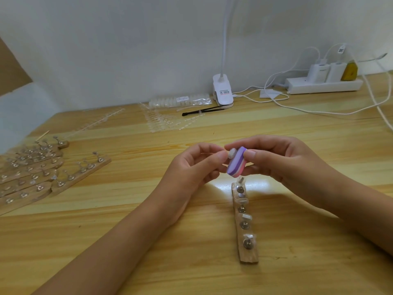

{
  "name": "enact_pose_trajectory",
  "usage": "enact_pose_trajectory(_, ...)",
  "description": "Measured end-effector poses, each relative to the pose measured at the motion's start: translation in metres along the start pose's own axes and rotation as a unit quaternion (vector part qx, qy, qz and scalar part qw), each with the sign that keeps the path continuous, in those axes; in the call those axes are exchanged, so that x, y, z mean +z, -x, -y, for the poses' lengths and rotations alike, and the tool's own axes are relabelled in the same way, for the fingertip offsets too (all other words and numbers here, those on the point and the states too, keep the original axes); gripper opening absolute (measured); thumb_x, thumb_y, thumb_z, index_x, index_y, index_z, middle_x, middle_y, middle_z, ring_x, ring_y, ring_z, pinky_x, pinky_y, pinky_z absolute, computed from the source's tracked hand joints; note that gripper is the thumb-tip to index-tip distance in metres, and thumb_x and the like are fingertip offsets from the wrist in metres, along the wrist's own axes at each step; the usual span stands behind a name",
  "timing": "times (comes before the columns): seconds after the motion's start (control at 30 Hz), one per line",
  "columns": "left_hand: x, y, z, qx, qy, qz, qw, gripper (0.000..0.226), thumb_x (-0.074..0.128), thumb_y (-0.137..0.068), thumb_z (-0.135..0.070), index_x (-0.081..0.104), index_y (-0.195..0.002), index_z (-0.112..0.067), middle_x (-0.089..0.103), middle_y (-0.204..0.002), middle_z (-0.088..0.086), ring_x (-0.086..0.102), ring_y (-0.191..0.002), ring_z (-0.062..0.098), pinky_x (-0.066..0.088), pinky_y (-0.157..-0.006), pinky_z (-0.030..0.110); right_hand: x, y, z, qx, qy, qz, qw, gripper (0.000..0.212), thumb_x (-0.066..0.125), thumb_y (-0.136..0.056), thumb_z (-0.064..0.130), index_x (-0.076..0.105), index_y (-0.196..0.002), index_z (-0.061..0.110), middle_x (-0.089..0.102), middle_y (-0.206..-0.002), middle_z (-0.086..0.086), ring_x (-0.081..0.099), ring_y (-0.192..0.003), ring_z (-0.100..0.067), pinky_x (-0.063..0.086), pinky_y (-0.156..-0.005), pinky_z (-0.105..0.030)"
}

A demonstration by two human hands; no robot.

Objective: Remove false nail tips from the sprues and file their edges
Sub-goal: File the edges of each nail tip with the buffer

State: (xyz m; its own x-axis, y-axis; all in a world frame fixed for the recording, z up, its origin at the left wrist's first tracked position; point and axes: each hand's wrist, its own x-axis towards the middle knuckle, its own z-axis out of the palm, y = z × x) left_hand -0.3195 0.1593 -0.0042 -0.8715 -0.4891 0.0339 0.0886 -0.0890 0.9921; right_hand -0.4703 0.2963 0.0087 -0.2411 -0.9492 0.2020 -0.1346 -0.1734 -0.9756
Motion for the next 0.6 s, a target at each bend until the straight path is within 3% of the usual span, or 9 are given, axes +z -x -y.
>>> enact_pose_trajectory(0.1,-0.0006,0.0006,0.0012,0.014,-0.013,0.018,1.0,0.028,0.075,-0.074,-0.038,0.074,-0.102,-0.032,0.076,-0.099,-0.001,0.069,-0.088,0.007,0.053,-0.078,0.018,-0.0004,0.0,-0.0008,-0.001,-0.011,0.003,1.0,0.028,0.06,-0.091,0.027,0.071,-0.116,0.019,0.074,-0.108,-0.009,0.07,-0.102,-0.024,0.055,-0.084,-0.024)
enact_pose_trajectory(0.27,-0.0005,0.0011,0.0014,0.02,-0.025,0.029,0.999,0.027,0.072,-0.076,-0.038,0.075,-0.102,-0.033,0.075,-0.107,0.0,0.068,-0.098,0.008,0.048,-0.091,0.028,0.0,-0.0013,-0.0035,-0.001,-0.042,-0.027,0.999,0.026,0.068,-0.085,0.024,0.069,-0.11,0.016,0.074,-0.103,-0.012,0.072,-0.094,-0.025,0.056,-0.08,-0.025)
enact_pose_trajectory(0.6,-0.0023,0.0001,0.0026,0.016,-0.036,0.042,0.998,0.012,0.075,-0.07,-0.037,0.072,-0.082,-0.034,0.073,-0.089,-0.004,0.067,-0.087,0.007,0.05,-0.078,0.019,-0.0006,-0.001,-0.0009,0.003,-0.007,-0.028,1.0,0.021,0.064,-0.084,0.026,0.073,-0.103,0.02,0.074,-0.093,-0.006,0.072,-0.085,-0.017,0.056,-0.074,-0.022)
